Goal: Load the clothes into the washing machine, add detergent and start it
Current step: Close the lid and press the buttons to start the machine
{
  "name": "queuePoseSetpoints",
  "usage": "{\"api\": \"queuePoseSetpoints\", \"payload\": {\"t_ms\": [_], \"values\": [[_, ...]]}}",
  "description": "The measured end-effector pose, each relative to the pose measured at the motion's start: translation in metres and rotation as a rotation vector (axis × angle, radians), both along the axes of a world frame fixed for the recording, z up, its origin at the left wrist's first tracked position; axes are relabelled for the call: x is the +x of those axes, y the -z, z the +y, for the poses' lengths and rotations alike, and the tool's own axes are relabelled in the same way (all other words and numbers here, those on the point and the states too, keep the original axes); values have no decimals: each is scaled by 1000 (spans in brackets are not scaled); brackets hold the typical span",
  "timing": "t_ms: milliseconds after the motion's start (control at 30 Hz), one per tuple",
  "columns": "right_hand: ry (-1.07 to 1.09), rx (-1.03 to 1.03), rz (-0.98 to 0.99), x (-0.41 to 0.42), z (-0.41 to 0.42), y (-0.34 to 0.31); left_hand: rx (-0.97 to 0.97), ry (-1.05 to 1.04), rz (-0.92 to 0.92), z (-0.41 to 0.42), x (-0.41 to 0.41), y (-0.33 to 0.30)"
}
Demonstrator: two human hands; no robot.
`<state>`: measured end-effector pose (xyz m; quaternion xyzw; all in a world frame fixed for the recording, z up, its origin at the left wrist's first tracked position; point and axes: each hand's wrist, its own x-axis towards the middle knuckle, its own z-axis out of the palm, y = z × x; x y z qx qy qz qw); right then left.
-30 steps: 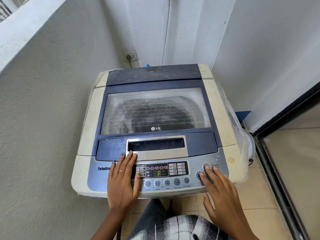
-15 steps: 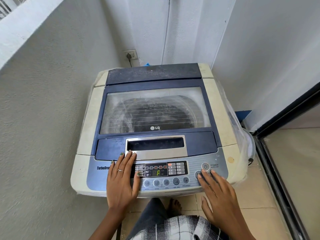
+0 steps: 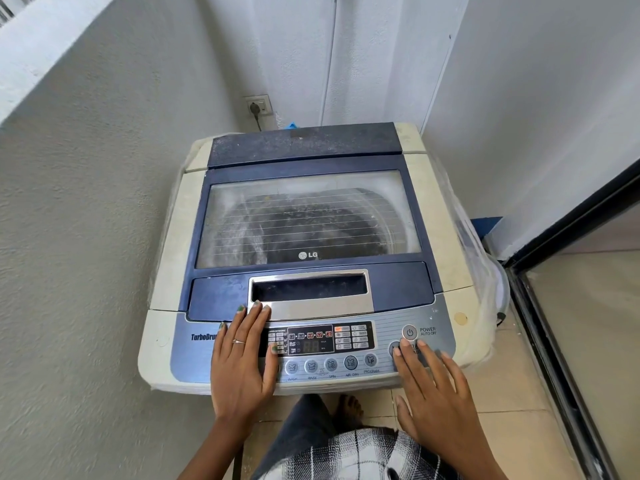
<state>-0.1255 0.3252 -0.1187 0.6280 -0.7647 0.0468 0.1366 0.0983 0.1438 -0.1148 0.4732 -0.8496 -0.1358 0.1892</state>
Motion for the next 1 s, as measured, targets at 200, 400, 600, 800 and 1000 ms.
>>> {"api": "queuePoseSetpoints", "payload": {"t_ms": [200,400,600,800,1000], "values": [[-25,-54,138,0,-4,1,4,-6,-2,0,0,1],[-56,-69,185,3,-9,6,-1,-13,11,1,-1,0],[-57,-87,100,3,-10,3,-13,-17,12,1,-1,1],[-26,-109,-28,1,-9,-2,-27,-13,15,0,0,3],[-15,-136,-111,1,-13,-6,-28,-8,19,0,0,1]]}}
